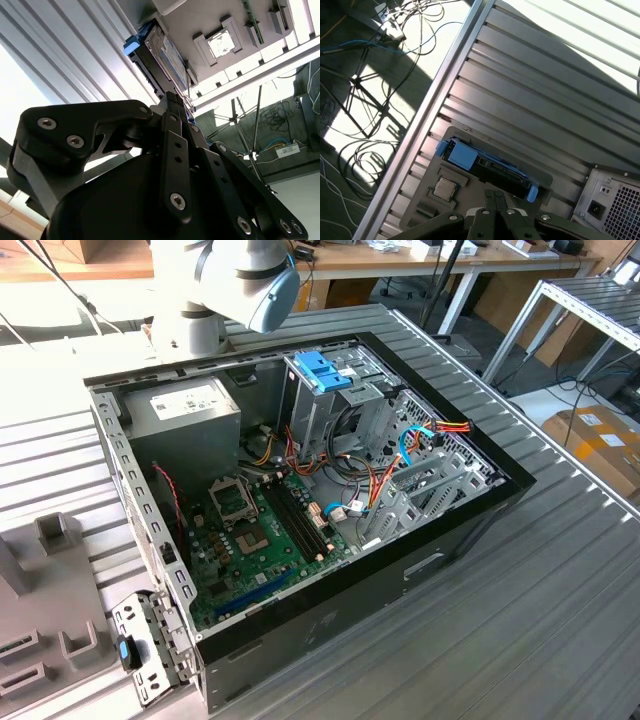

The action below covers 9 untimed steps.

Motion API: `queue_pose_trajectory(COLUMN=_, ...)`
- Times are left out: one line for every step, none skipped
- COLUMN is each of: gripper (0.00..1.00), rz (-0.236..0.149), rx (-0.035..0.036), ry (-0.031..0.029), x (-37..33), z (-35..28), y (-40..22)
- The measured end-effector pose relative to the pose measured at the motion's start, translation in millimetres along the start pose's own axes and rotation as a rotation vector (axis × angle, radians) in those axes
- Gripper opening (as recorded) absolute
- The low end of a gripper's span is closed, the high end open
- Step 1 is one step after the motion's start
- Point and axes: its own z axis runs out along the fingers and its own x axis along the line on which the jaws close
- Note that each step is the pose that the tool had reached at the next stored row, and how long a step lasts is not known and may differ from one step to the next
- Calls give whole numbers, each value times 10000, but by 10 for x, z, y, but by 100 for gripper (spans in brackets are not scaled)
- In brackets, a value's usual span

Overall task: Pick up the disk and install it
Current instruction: 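Pick up the disk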

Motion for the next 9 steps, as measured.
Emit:
queue_pose_trajectory(gripper=11, rz=-15, rx=0, ry=0, x=0, z=0, y=0)
queue_pose_trajectory(gripper=11, rz=-29, rx=-1, ry=1, x=0, z=0, y=0)
queue_pose_trajectory(gripper=11, rz=-48, rx=-1, ry=2, x=0, z=0, y=0)
queue_pose_trajectory(gripper=11, rz=-65, rx=-2, ry=3, x=0, z=0, y=0)
queue_pose_trajectory(gripper=11, rz=-82, rx=-2, ry=4, x=0, z=0, y=0)
queue_pose_trajectory(gripper=11, rz=-106, rx=-3, ry=5, x=0, z=0, y=0)
queue_pose_trajectory(gripper=11, rz=-125, rx=-4, ry=6, x=0, z=0, y=0)
queue_pose_trajectory(gripper=11, rz=-139, rx=-4, ry=7, x=0, z=0, y=0)
queue_pose_trajectory(gripper=11, rz=-160, rx=-5, ry=8, x=0, z=0, y=0)
